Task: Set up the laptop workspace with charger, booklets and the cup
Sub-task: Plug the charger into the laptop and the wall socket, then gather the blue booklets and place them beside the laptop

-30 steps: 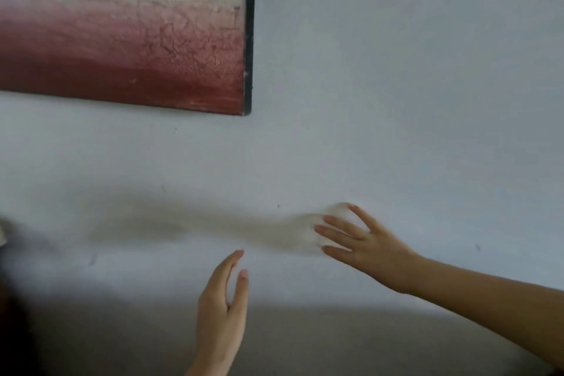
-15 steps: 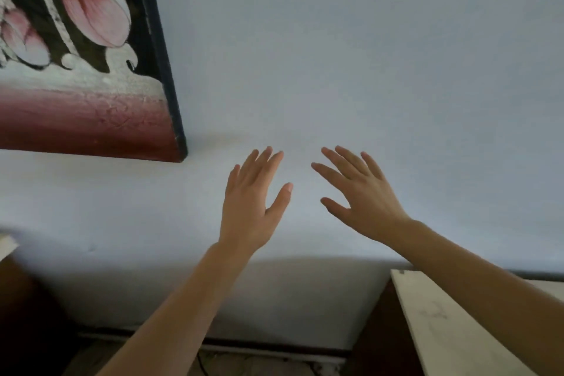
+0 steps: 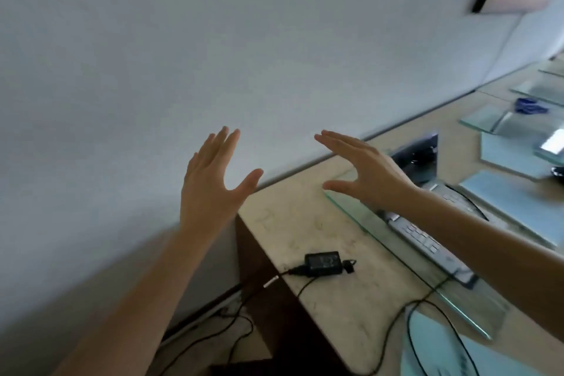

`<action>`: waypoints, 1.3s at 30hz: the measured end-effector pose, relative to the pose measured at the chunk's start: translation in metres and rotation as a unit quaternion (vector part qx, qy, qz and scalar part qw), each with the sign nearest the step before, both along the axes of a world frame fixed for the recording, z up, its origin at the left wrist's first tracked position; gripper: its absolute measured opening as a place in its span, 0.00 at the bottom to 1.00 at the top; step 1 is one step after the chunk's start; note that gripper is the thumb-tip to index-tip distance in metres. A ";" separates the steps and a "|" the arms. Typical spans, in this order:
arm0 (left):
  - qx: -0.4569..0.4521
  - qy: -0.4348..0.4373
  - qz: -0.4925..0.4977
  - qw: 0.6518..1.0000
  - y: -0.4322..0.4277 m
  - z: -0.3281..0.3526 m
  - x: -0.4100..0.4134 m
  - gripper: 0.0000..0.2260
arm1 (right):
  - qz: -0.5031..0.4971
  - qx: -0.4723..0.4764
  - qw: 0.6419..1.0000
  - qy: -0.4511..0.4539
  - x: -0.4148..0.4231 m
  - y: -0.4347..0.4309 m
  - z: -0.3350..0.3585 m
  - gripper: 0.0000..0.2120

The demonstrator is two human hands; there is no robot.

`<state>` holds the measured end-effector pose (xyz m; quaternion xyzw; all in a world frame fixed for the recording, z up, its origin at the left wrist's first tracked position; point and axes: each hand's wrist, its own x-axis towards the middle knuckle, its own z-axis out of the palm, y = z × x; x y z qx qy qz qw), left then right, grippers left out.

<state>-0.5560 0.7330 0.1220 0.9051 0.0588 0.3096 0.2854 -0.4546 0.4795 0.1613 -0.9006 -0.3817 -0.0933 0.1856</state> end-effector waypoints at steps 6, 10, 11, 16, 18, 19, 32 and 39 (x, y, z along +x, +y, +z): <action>-0.033 0.041 -0.136 0.989 -0.084 -0.033 -0.012 0.30 | -0.118 -0.062 0.989 0.068 -0.052 -0.113 -0.028 0.37; -0.024 0.052 -0.190 0.980 -0.130 -0.038 -0.016 0.30 | -0.168 -0.110 0.972 0.118 -0.083 -0.169 -0.050 0.36; -0.021 0.056 -0.204 0.977 -0.139 -0.041 -0.017 0.30 | -0.182 -0.114 0.968 0.130 -0.089 -0.181 -0.057 0.35; -0.028 0.114 -0.247 0.962 -0.166 -0.068 -0.030 0.31 | -0.261 -0.141 0.936 0.187 -0.115 -0.232 -0.098 0.32; -0.054 0.136 -0.251 0.957 -0.173 -0.083 -0.042 0.31 | -0.280 -0.157 0.925 0.203 -0.120 -0.246 -0.113 0.30; -0.066 0.146 -0.251 0.955 -0.176 -0.091 -0.048 0.31 | -0.289 -0.160 0.920 0.212 -0.121 -0.252 -0.120 0.30; -0.083 0.352 -0.181 0.915 -0.238 -0.170 -0.097 0.32 | -0.309 -0.197 0.875 0.316 -0.125 -0.306 -0.197 0.31; -0.201 0.433 -0.049 0.877 -0.293 -0.200 -0.119 0.26 | -0.269 -0.186 0.878 0.350 -0.103 -0.338 -0.232 0.30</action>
